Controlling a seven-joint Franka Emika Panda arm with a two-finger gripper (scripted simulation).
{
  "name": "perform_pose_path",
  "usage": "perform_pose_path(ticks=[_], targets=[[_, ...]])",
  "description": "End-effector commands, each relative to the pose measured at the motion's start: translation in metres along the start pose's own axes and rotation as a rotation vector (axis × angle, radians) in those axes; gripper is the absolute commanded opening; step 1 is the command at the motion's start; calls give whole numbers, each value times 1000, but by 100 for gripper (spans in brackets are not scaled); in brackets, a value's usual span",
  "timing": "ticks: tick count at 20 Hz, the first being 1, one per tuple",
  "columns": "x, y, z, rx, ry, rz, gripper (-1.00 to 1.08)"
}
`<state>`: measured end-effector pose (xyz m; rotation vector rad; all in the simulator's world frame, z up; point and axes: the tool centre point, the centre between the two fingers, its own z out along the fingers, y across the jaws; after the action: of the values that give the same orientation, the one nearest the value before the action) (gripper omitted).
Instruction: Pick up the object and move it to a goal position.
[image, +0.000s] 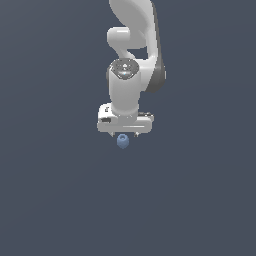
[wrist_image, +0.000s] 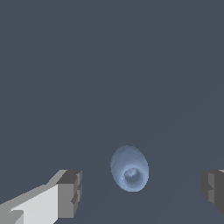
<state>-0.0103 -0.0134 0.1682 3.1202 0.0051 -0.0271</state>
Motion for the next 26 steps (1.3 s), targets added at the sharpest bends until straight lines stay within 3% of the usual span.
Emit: perform_pose_path(ticks=[1, 16, 26], targets=[[0, 0, 0, 0, 0, 0, 100], [6, 6, -15, 17, 16, 35, 100], [-7, 7, 10, 22, 15, 123, 100]])
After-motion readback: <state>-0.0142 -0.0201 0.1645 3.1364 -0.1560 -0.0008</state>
